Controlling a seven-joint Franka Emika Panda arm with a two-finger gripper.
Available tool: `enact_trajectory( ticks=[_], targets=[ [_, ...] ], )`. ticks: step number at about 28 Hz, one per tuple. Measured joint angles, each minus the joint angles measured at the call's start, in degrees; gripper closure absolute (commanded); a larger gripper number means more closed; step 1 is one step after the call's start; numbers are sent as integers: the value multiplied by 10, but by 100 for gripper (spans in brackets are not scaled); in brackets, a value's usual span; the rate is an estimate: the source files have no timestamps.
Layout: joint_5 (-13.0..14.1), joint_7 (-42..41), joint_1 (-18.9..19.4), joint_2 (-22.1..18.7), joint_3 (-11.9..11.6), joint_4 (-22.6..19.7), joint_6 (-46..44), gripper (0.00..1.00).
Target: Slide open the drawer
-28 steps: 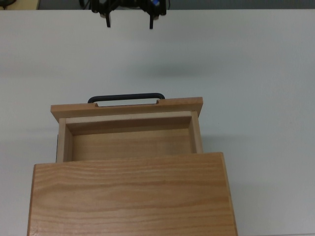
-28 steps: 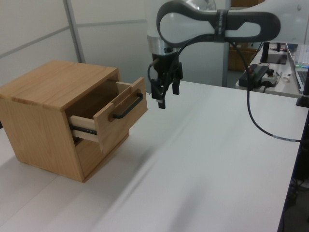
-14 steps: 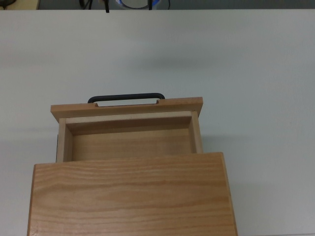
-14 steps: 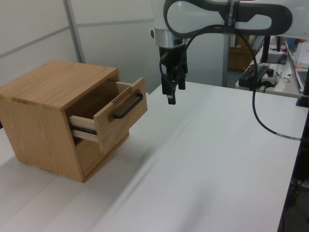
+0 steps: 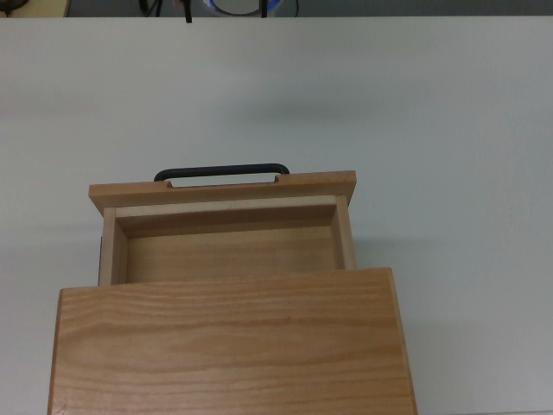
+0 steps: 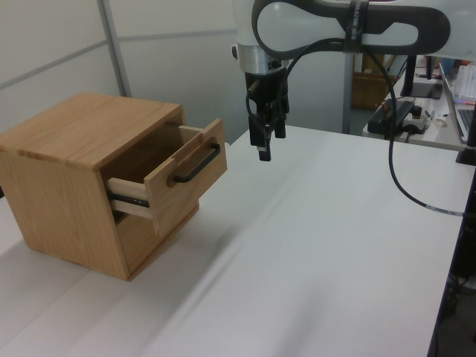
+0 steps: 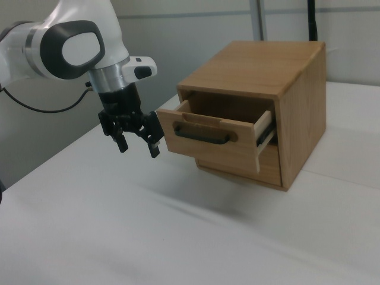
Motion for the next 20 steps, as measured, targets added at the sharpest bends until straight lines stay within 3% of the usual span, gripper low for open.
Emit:
enact_trajectory(
  ticks=[20],
  targets=[
    [0,-6,0,1,0,0,0,0]
  ],
)
